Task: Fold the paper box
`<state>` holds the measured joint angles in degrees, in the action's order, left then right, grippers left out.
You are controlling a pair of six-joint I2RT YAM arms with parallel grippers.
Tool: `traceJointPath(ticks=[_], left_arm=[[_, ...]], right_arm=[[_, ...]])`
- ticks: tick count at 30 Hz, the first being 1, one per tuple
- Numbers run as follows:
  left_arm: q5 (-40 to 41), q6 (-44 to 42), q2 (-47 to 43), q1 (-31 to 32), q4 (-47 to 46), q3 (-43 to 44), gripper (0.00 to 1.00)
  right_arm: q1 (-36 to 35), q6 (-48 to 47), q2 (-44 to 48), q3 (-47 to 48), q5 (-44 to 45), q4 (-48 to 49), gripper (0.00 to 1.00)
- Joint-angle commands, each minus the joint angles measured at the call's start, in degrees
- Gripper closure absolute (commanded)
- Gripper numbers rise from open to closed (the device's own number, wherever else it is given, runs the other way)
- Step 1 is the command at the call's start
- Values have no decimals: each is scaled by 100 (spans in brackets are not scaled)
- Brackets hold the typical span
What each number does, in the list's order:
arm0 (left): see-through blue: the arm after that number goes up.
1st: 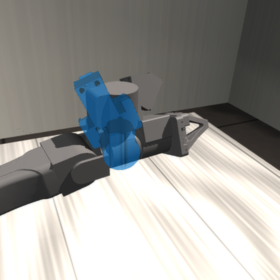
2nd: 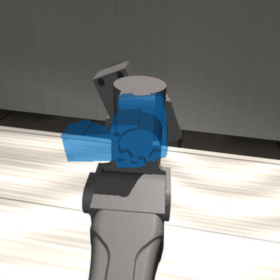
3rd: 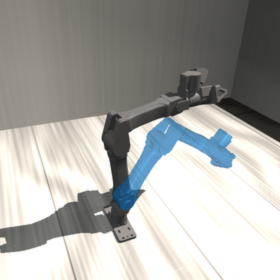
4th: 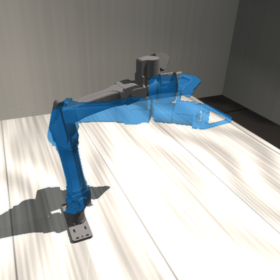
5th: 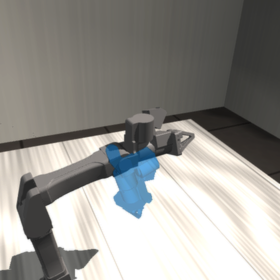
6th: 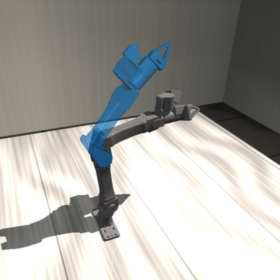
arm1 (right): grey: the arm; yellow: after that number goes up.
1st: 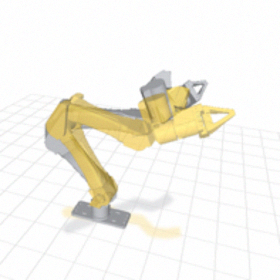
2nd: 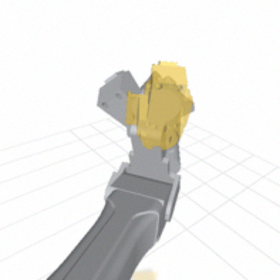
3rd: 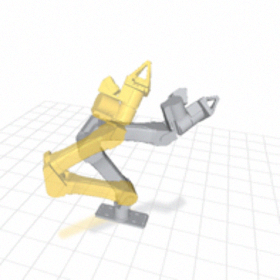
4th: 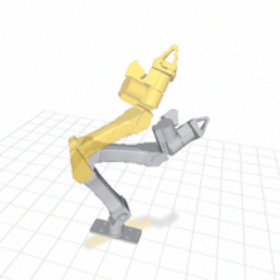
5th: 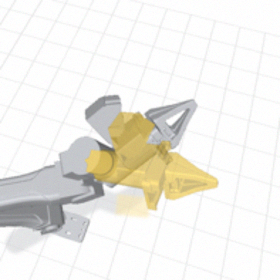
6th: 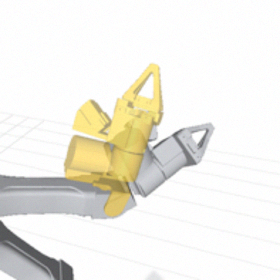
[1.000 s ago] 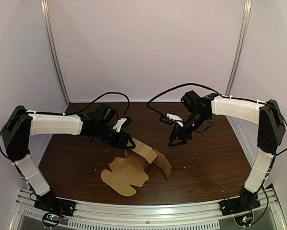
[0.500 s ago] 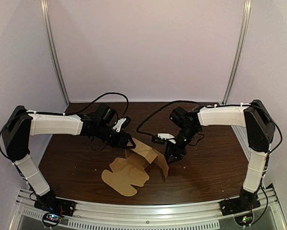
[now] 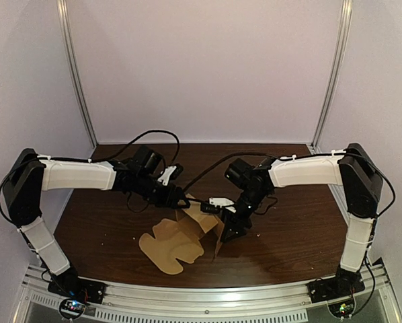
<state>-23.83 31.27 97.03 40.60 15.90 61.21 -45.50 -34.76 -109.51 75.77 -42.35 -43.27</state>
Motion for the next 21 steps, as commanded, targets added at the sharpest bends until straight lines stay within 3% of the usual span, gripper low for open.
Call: traceJointPath(ticks=[1,11,21], left_arm=[[-25,83,36,35,-200,-141,43],[146,385,-106,118,-333,-272,43],[481,913,-215,370,-606,-391,44]], right_arm=[[-101,683,45,-52,129,717,43],[-128,1965,144,-130,807,1863,42],[-197,2465,-7,-41,1506,2163,44]])
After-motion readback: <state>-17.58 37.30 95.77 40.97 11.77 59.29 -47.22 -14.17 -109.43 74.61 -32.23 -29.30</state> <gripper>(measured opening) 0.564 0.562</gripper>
